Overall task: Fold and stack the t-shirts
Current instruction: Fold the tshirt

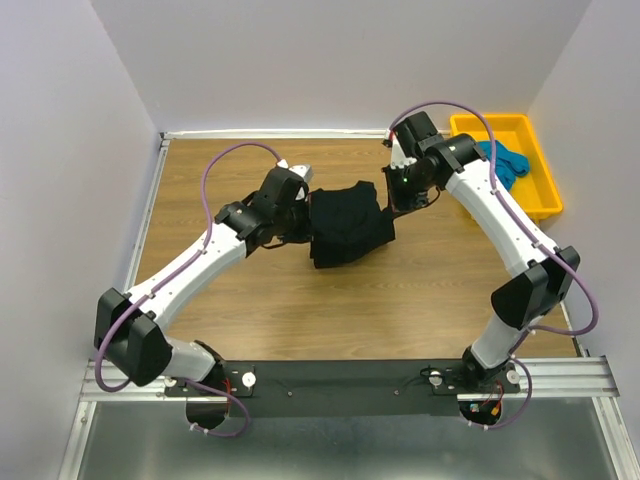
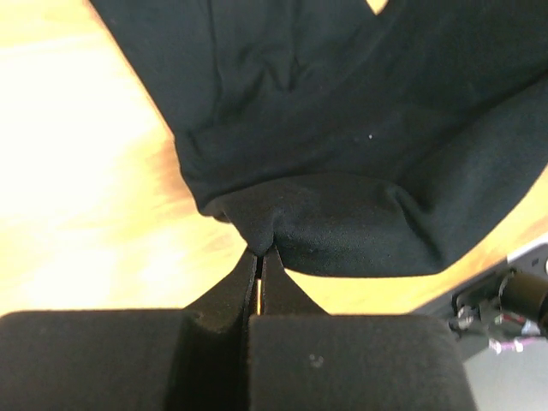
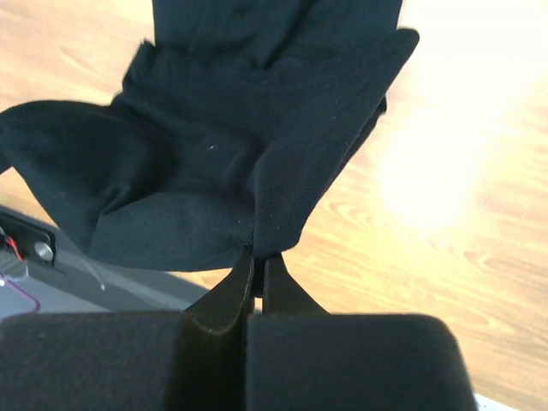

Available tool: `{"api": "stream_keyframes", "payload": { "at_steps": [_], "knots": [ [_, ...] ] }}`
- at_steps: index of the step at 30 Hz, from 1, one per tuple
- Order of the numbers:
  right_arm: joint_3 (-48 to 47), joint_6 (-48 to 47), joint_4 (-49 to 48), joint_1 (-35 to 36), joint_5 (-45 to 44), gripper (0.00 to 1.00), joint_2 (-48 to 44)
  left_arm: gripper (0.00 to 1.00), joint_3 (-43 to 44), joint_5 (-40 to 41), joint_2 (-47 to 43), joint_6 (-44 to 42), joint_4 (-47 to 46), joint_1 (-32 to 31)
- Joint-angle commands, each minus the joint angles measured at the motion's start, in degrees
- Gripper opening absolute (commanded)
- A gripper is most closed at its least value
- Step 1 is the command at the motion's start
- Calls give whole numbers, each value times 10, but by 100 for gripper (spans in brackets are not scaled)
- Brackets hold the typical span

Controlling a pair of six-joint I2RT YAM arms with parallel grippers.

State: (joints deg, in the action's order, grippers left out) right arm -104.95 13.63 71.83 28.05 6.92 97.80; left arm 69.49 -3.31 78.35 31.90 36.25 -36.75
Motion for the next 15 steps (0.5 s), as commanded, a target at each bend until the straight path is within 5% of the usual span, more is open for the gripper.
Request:
{"api": "stream_keyframes", "payload": {
  "at_steps": [1,15],
  "knots": [
    [-27,-6,-35,-6,-1,1,20,0,20,21,14,-14,-35,12],
    [14,0,-116,-33,-20,1,63,0,29,29,73,-44,-92,52]
  ]
}}
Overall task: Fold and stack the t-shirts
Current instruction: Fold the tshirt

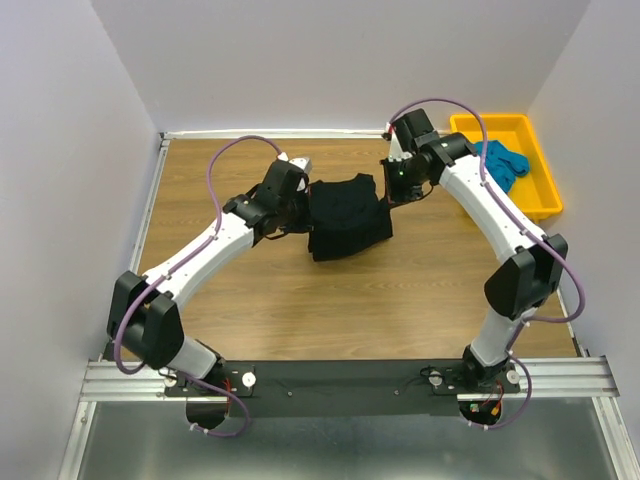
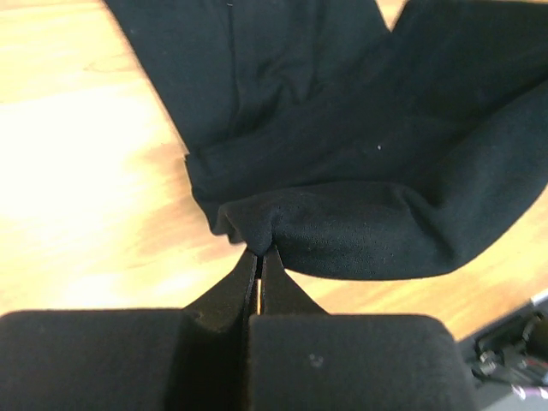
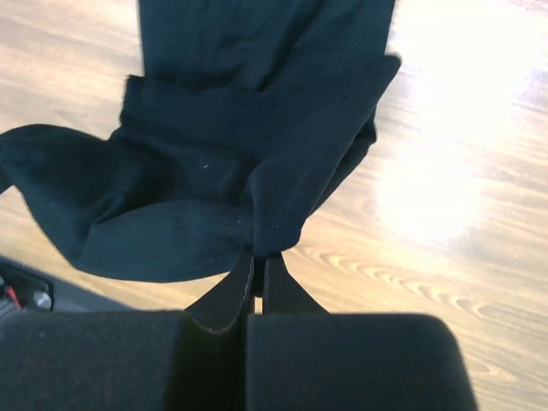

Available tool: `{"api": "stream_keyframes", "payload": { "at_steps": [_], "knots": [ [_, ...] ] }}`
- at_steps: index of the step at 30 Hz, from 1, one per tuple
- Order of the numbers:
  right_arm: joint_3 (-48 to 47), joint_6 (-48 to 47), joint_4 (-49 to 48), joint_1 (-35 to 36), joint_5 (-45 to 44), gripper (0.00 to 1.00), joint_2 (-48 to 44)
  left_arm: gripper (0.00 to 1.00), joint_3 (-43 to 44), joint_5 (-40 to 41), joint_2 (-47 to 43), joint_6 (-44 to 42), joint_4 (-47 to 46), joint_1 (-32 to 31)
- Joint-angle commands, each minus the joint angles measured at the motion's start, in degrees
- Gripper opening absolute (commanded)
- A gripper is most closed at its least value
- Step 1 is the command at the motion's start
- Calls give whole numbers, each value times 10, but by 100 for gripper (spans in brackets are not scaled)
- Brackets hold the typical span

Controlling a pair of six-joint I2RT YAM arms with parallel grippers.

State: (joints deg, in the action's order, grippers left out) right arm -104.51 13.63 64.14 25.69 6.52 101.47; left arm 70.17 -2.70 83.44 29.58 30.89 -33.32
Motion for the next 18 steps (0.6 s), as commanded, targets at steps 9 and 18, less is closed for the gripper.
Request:
{"api": "stream_keyframes", "payload": {
  "at_steps": [9,18],
  "knots": [
    [-14,0,-82,-57,2,0,104,0,37,10,99,-51,-92,69],
    [-79,2,-114,-96,36,0,221,0,103,-18,215,-80,-144,111]
  ]
}}
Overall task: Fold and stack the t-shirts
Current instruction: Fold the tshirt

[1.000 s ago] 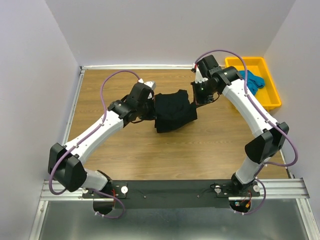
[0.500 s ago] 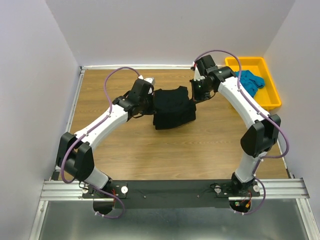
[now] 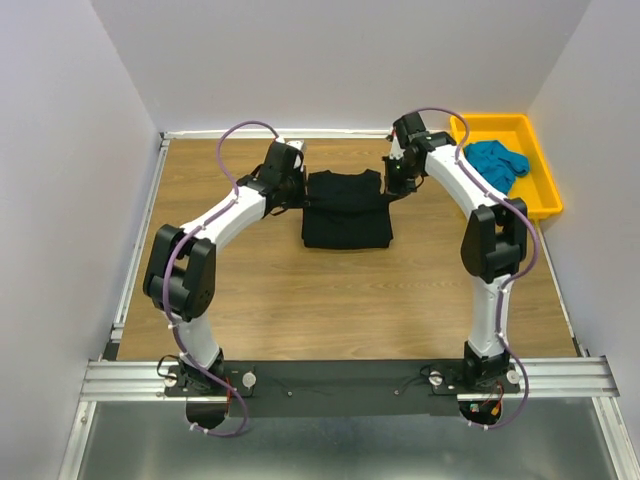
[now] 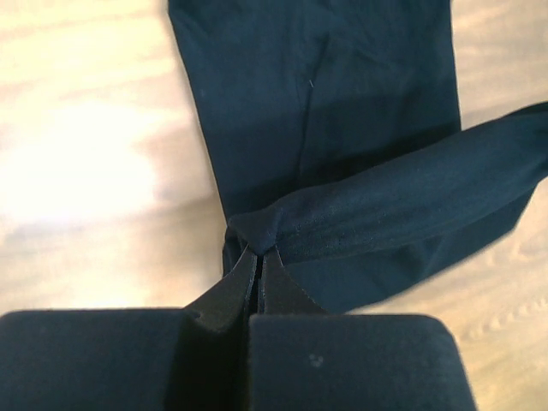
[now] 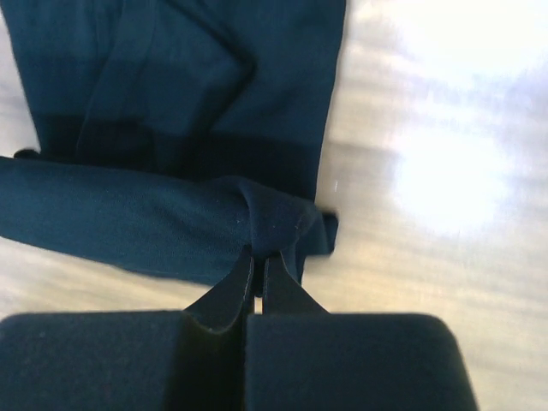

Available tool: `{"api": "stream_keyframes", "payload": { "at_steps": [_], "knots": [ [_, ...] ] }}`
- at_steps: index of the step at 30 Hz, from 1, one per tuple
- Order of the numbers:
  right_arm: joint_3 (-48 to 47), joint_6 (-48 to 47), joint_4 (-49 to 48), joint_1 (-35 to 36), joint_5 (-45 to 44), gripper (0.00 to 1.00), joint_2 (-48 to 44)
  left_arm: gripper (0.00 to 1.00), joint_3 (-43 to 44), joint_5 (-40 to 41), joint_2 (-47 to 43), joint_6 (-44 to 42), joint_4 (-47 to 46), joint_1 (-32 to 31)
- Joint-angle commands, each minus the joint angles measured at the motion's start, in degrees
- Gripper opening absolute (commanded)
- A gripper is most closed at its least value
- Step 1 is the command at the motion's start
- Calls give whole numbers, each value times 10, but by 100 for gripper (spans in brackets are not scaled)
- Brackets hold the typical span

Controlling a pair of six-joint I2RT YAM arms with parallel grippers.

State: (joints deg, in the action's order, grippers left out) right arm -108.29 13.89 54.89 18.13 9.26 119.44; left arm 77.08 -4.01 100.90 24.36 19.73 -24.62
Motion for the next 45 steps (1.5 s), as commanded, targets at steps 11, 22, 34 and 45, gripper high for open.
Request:
{"api": "stream_keyframes", "payload": {
  "at_steps": [11,22,34,45],
  "knots": [
    [-133,-3,-34,-37,21,15,148,16,121,-33,169,-47,-55,50],
    [-126,18,-50,-38,-8,58,104,79,177,-47,157,-64,-56,56],
    [121,50,-119,-37,15,64,-119,28,398,-94,333,-108,-48,58],
    [302,75,-163,-37,49,64,-237,25,419,-119,419,-82,-45,58]
  ]
}}
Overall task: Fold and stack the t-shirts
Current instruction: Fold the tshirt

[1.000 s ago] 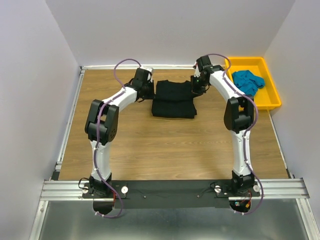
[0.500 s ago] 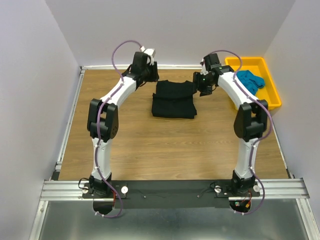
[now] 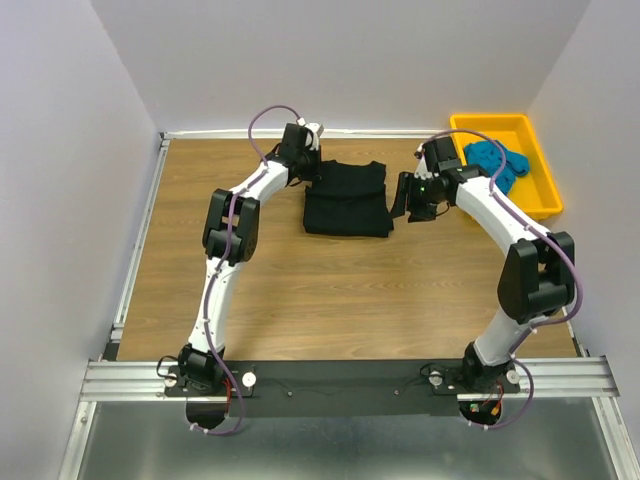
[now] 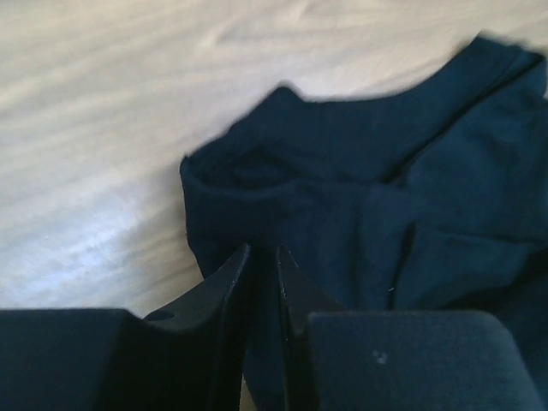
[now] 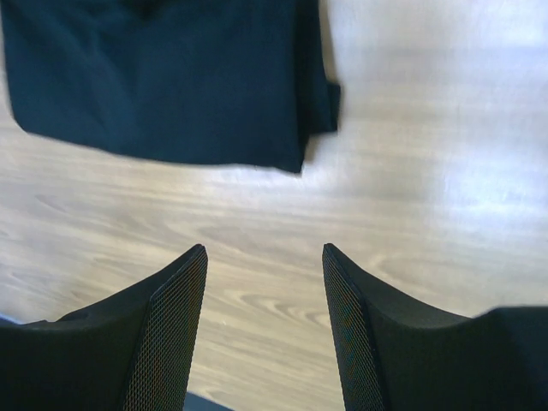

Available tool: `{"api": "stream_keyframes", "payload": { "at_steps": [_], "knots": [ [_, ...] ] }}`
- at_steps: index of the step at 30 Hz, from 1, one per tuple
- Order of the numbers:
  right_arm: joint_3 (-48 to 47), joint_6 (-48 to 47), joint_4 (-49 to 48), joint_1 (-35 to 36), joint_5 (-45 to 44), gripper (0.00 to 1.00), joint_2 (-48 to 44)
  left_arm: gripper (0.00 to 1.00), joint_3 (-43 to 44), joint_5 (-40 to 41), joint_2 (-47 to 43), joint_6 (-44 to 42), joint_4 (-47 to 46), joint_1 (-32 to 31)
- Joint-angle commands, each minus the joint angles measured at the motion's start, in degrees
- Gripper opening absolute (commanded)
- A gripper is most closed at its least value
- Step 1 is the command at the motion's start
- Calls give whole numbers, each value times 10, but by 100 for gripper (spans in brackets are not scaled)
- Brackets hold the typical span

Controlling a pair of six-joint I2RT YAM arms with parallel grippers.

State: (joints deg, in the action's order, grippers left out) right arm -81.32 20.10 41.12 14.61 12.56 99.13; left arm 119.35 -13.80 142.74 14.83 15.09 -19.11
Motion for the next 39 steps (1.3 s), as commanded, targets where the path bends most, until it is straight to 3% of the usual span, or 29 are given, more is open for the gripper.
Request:
{"api": "stream_keyframes", "payload": {
  "at_steps": [1,8,11,16,19,23,25,31,39],
  "knots": [
    [38,13,-25,-2,15,64,-39,25,-10,-20,3,16,1,3],
    [74,16,-46,-1,40,64,-50,22,-111,-23,-31,67,8,5],
    [81,13,-49,-1,46,64,-55,22,-220,-39,-69,105,7,5],
    [101,3,-51,2,56,64,-71,20,-431,-61,-207,181,-59,-4],
    [124,-2,-51,5,62,64,-86,20,-576,-70,-303,252,-115,-17],
    [151,-6,-56,12,63,64,-104,21,-815,-109,-424,405,-313,-93],
    [161,-6,-55,16,56,64,-110,21,-872,-116,-467,499,-386,-136],
    [165,-28,-54,29,63,64,-124,29,-862,-67,-497,562,-427,-297],
    [139,-70,-32,96,-11,64,-120,31,-895,44,-622,613,-394,-300]
  ]
}}
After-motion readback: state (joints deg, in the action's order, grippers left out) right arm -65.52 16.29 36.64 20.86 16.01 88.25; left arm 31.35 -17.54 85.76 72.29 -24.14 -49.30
